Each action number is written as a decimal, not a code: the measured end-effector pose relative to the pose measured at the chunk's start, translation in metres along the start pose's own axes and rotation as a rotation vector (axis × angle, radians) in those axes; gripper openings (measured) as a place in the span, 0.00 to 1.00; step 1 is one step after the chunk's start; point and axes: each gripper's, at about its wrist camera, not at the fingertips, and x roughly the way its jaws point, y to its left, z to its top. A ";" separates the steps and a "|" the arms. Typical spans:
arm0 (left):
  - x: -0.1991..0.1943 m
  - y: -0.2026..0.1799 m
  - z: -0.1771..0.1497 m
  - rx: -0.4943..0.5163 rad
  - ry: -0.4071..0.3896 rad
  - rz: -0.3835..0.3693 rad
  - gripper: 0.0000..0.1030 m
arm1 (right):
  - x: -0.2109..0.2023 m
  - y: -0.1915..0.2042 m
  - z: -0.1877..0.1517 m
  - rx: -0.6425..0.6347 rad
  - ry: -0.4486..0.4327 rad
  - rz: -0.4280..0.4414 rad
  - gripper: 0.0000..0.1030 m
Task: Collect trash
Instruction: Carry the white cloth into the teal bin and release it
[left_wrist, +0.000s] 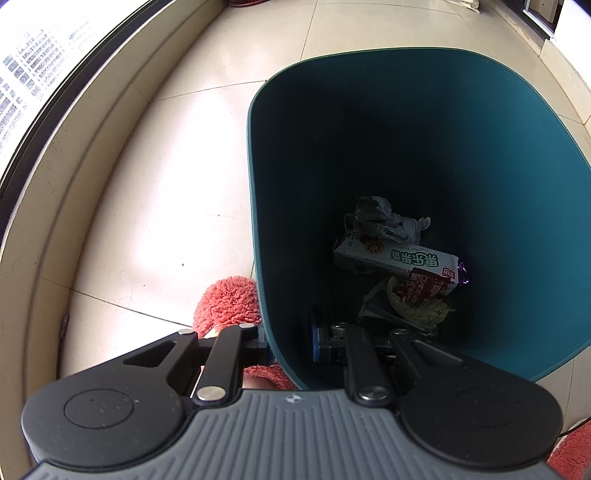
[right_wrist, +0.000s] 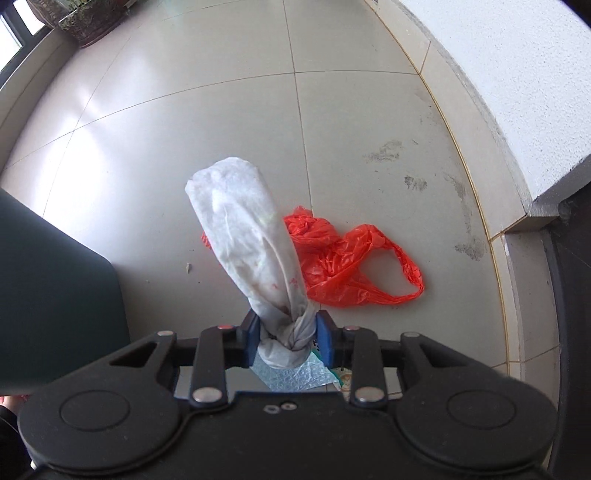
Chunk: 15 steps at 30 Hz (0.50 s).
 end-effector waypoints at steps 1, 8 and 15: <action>0.000 0.000 0.000 0.001 -0.002 0.001 0.16 | -0.007 0.006 0.000 -0.015 -0.010 0.006 0.29; -0.004 0.003 0.001 -0.002 -0.006 -0.002 0.15 | -0.061 0.050 0.001 -0.129 -0.078 0.070 0.29; -0.006 0.008 0.002 -0.025 -0.002 -0.032 0.15 | -0.108 0.103 0.004 -0.226 -0.143 0.163 0.29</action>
